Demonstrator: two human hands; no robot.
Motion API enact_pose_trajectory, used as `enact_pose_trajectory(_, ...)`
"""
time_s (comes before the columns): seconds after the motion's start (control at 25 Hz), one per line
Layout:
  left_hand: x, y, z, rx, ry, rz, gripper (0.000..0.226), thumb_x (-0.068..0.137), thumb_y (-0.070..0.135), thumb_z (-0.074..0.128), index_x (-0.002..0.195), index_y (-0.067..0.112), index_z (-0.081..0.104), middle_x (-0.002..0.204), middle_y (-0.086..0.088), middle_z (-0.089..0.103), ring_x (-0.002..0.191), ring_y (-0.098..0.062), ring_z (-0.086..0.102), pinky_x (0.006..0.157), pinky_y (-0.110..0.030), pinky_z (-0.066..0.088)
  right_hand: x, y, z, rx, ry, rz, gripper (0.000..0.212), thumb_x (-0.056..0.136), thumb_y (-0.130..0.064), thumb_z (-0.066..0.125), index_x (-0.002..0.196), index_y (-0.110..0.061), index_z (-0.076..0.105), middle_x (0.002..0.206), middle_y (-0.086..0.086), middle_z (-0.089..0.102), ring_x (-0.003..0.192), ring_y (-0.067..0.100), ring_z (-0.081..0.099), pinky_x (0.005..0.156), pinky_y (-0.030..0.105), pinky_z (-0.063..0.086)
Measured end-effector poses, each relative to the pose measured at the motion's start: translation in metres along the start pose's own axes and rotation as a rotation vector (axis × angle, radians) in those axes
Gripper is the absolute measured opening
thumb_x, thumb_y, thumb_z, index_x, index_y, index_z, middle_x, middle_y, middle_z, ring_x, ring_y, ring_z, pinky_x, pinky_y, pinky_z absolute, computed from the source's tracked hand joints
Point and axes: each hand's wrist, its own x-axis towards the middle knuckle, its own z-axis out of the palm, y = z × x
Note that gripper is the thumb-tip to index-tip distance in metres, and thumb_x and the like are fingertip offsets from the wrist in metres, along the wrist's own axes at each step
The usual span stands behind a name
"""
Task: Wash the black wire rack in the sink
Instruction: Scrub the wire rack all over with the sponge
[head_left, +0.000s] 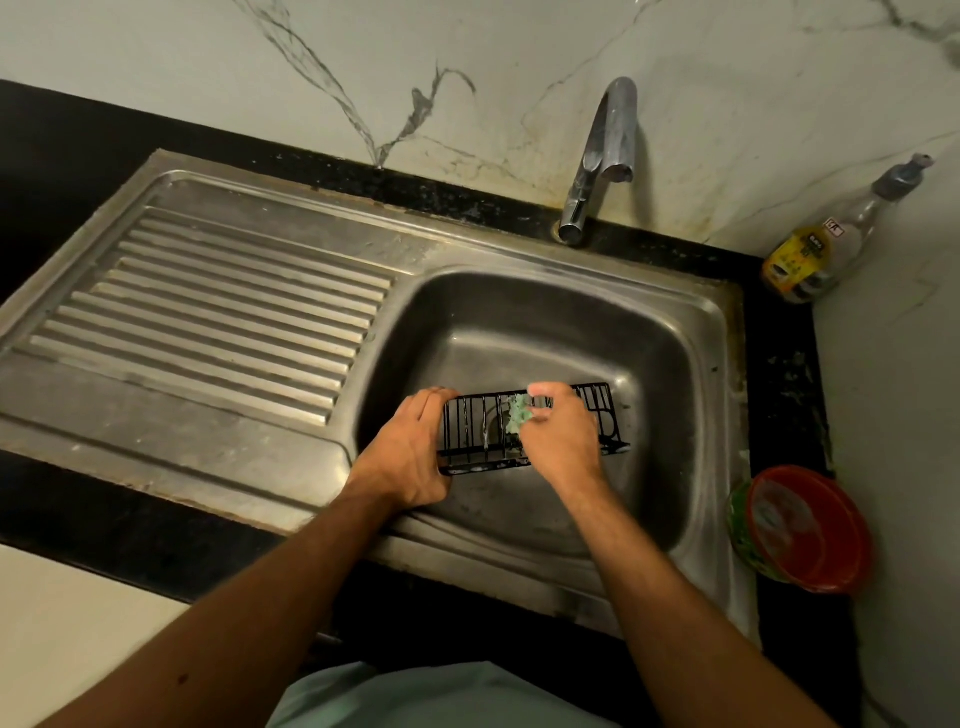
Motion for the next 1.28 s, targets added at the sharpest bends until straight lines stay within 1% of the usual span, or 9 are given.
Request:
enact_pose_trajectory(0.2, -0.001, 0.0, 0.0, 0.015, 0.005, 0.026, 0.098, 0.064, 0.023, 0.084, 0.15, 0.016, 0.037, 0.142, 0.003, 0.045, 0.132, -0.014, 0.041, 0.115, -0.02, 0.029, 0.006, 0.004, 0.005, 0.112, 0.09, 0.056, 0.041, 0.077, -0.013, 0.084, 0.11, -0.023, 0.063, 0.087, -0.008, 0.07, 0.079, 0.009, 0.071, 0.076, 0.033, 0.06)
enact_pose_trajectory(0.4, -0.001, 0.001, 0.0, 0.008, 0.002, 0.001, 0.097, 0.064, 0.026, 0.084, 0.149, 0.02, 0.037, 0.141, 0.006, 0.046, 0.13, -0.013, 0.044, 0.114, -0.024, 0.037, -0.006, 0.003, 0.015, -0.103, 0.243, -0.045, 0.013, 0.086, -0.02, 0.075, 0.093, -0.028, 0.068, 0.091, -0.009, 0.071, 0.081, 0.008, 0.064, 0.058, 0.017, 0.044)
enact_pose_trajectory(0.64, 0.001, 0.0, 0.001, -0.022, -0.053, -0.006, 0.096, 0.066, 0.028, 0.084, 0.149, 0.024, 0.035, 0.14, 0.009, 0.046, 0.128, -0.01, 0.046, 0.114, -0.021, 0.034, -0.016, 0.025, -0.007, 0.113, 0.34, -0.055, 0.024, 0.076, -0.01, 0.082, 0.071, -0.029, 0.069, 0.076, -0.009, 0.074, 0.073, 0.009, 0.071, 0.078, 0.031, 0.058)
enact_pose_trajectory(0.72, 0.001, -0.001, 0.002, -0.022, -0.041, -0.01, 0.095, 0.067, 0.029, 0.083, 0.149, 0.023, 0.035, 0.14, 0.008, 0.046, 0.129, -0.011, 0.046, 0.113, -0.021, 0.033, -0.004, 0.029, -0.019, 0.106, 0.388, -0.042, 0.016, 0.075, -0.013, 0.083, 0.078, -0.026, 0.074, 0.076, -0.007, 0.075, 0.073, 0.01, 0.071, 0.081, 0.034, 0.058)
enact_pose_trajectory(0.8, 0.001, -0.002, 0.003, -0.02, -0.037, 0.003, 0.095, 0.067, 0.029, 0.082, 0.149, 0.023, 0.035, 0.14, 0.008, 0.046, 0.13, -0.011, 0.046, 0.115, -0.022, 0.034, 0.005, 0.027, -0.022, 0.085, 0.296, -0.017, 0.022, 0.077, -0.012, 0.081, 0.096, -0.023, 0.077, 0.083, -0.007, 0.076, 0.077, 0.011, 0.072, 0.086, 0.035, 0.058)
enact_pose_trajectory(0.92, 0.0, 0.0, 0.001, -0.007, -0.033, 0.016, 0.096, 0.067, 0.03, 0.082, 0.15, 0.021, 0.034, 0.141, 0.007, 0.045, 0.131, -0.012, 0.043, 0.118, -0.029, 0.036, 0.001, 0.016, -0.015, -0.044, 0.176, -0.024, 0.029, 0.085, -0.018, 0.076, 0.113, -0.024, 0.074, 0.099, -0.006, 0.076, 0.084, 0.007, 0.068, 0.088, 0.02, 0.051)
enact_pose_trajectory(1.08, 0.003, -0.001, 0.002, 0.032, -0.061, 0.03, 0.105, 0.065, 0.031, 0.087, 0.153, 0.019, 0.031, 0.145, 0.007, 0.04, 0.132, -0.01, 0.036, 0.119, -0.023, 0.025, -0.015, 0.022, -0.009, -0.233, 0.184, 0.005, 0.012, 0.087, -0.026, 0.072, 0.091, -0.037, 0.073, 0.095, -0.012, 0.075, 0.09, 0.013, 0.068, 0.085, 0.03, 0.056)
enact_pose_trajectory(1.16, 0.003, -0.001, 0.003, 0.054, -0.072, 0.032, 0.109, 0.064, 0.033, 0.089, 0.154, 0.019, 0.03, 0.146, 0.008, 0.037, 0.133, -0.01, 0.033, 0.116, -0.02, 0.02, -0.023, 0.029, -0.007, -0.303, 0.169, 0.036, 0.018, 0.085, -0.027, 0.07, 0.077, -0.043, 0.067, 0.092, -0.014, 0.074, 0.089, 0.016, 0.07, 0.084, 0.036, 0.058)
enact_pose_trajectory(1.28, 0.002, 0.0, 0.0, 0.087, -0.056, 0.076, 0.103, 0.066, 0.033, 0.085, 0.153, 0.015, 0.032, 0.145, 0.004, 0.041, 0.13, -0.012, 0.036, 0.117, -0.02, 0.024, -0.018, 0.022, -0.009, -0.275, 0.215, -0.028, 0.015, 0.087, -0.023, 0.067, 0.085, -0.037, 0.071, 0.095, -0.01, 0.075, 0.089, 0.018, 0.07, 0.081, 0.028, 0.055)
